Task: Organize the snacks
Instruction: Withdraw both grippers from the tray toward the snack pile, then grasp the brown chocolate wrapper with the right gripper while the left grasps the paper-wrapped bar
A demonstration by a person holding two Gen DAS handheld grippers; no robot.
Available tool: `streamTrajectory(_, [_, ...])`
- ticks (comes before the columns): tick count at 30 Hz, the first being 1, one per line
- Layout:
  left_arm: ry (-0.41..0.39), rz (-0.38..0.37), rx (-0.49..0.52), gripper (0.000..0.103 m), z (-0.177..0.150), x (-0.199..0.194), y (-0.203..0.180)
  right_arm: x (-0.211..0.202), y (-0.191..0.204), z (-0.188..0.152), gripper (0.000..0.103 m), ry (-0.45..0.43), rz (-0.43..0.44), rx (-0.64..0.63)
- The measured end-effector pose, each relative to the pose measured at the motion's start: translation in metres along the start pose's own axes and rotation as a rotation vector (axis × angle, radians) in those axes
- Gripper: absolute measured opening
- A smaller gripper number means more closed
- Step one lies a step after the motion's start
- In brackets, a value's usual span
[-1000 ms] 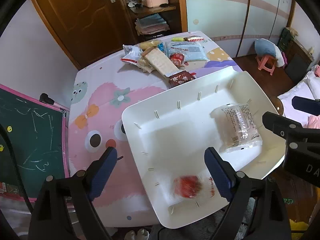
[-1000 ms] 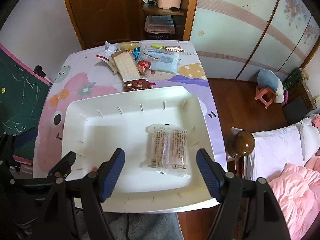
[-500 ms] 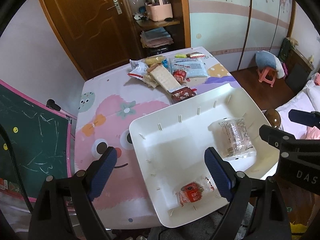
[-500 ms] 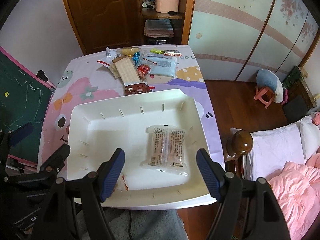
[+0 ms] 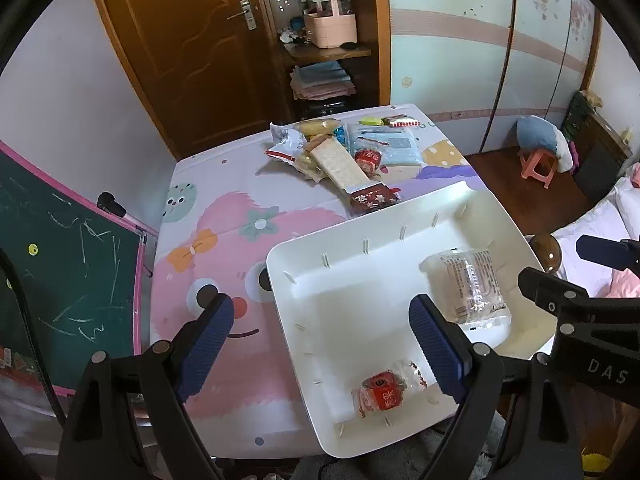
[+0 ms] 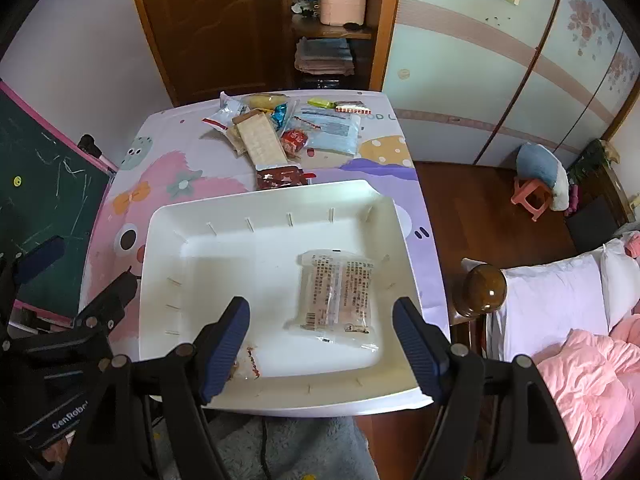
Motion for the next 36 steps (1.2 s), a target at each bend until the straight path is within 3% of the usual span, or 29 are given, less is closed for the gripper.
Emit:
streamTrajectory(11, [-0.021,0.009,-0.034,0.089,0.013,0.008,0.008,0.014,0.005,0.013,0.075,0.02,0.014,-0.03])
streamTrajectory(16, [-0.054,0.058,-0.011,0.089,0.026,0.01,0.012,0.021,0.003,0.023,0.075,0.029,0.02,-0.033])
streamTrajectory(20, [-0.047,0.014,-0.02,0.089,0.04,0.014,0.016,0.028,0.001,0.034,0.075,0.036,0.026,-0.035])
streamTrajectory(30, [-0.051,-0.053,-0.065,0.089,0.095,0.028,0.027,0.042,-0.013,0.082,0.075,0.006,0.103,-0.024])
streamTrajectory(36, [-0.078,-0.01,-0.056,0.089,0.136,0.056,0.03,0.067,-0.022,0.122,0.075,-0.003,0.189,-0.001])
Point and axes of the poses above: each gripper's, at about its wrist camera, not at the fingertips, and x roughly the way its jaws point, y to its left, z to its top, the point moved 2 cm from there along x, roughly the way its jaws point, and after that the axes turned 10 degrees about -y, right-handed, at the moved point
